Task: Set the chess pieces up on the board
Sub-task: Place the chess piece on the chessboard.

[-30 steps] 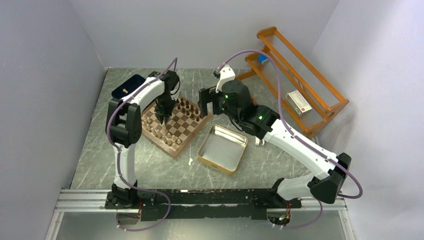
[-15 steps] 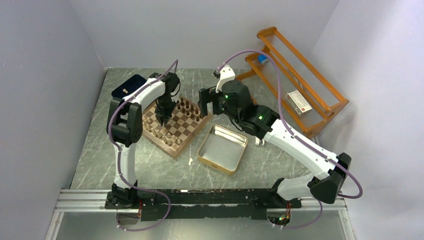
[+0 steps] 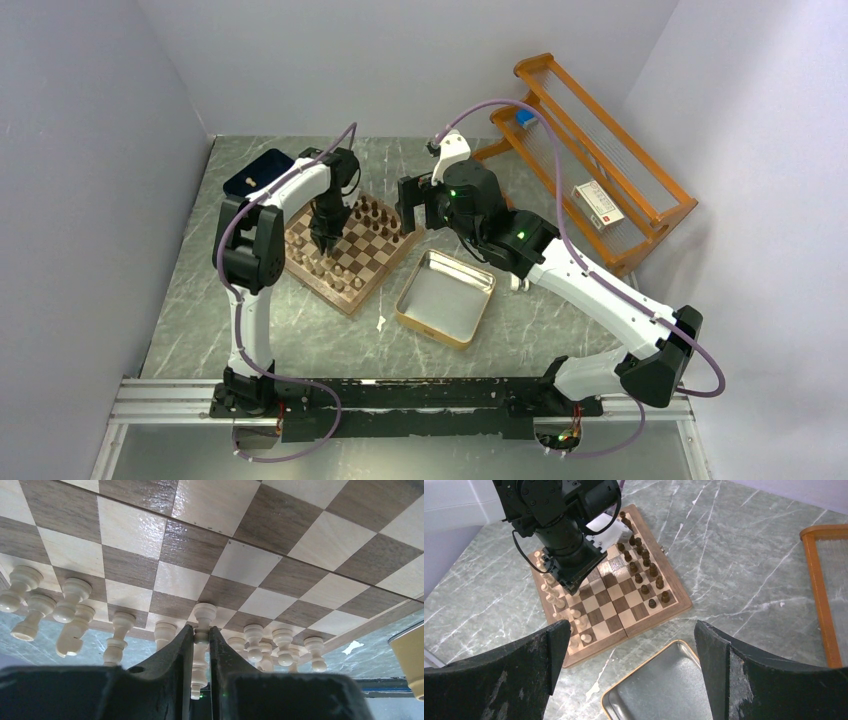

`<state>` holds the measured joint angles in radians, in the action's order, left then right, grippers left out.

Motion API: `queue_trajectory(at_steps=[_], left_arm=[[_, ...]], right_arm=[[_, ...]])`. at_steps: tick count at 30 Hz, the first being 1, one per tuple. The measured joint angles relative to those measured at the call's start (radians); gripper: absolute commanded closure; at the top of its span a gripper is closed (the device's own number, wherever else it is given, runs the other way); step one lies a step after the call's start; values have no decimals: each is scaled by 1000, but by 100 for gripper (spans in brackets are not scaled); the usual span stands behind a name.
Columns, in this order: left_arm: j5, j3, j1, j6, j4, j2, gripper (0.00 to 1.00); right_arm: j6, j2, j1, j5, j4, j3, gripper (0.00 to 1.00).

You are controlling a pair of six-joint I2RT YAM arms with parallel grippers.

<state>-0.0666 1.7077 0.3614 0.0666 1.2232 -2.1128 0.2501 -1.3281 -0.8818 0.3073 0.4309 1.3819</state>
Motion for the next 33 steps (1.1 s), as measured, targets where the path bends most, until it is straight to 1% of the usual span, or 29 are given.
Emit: queue_trajectory(at_steps=[11,33], left_arm=[[2,-36,1,0,16,14,82],[-1,-33,11,1,30,14,82]], right_arm=[[1,0,0,-1,-2,-2,0],[8,10,0,-3,-8,-14,0]])
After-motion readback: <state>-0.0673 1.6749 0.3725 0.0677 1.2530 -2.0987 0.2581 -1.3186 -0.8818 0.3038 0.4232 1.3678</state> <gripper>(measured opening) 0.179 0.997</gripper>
